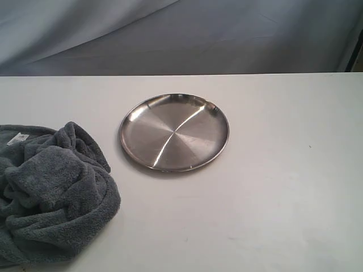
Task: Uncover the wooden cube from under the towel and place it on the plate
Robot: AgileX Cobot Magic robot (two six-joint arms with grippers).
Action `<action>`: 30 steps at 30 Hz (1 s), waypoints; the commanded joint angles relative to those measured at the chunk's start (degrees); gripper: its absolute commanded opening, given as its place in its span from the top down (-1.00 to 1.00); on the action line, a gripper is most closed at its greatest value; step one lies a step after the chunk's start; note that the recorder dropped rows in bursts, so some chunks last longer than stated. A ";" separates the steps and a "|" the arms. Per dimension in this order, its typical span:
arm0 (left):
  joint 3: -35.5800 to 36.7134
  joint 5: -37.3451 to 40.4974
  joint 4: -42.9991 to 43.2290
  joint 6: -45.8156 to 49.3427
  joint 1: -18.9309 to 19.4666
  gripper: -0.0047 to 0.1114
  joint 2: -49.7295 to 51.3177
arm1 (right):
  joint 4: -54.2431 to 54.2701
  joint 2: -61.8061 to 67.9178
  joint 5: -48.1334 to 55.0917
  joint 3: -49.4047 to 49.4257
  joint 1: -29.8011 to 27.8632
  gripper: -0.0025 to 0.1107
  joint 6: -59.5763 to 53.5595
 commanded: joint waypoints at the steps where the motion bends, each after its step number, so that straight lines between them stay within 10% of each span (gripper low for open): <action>1: 0.26 -0.42 -0.12 -0.09 -0.29 0.92 -0.13 | 0.29 -0.35 -0.22 0.22 0.03 0.96 -0.17; 30: 0.26 -0.42 1.84 0.19 -0.29 0.92 -0.13 | 0.29 -0.35 -0.22 0.22 0.03 0.96 -0.17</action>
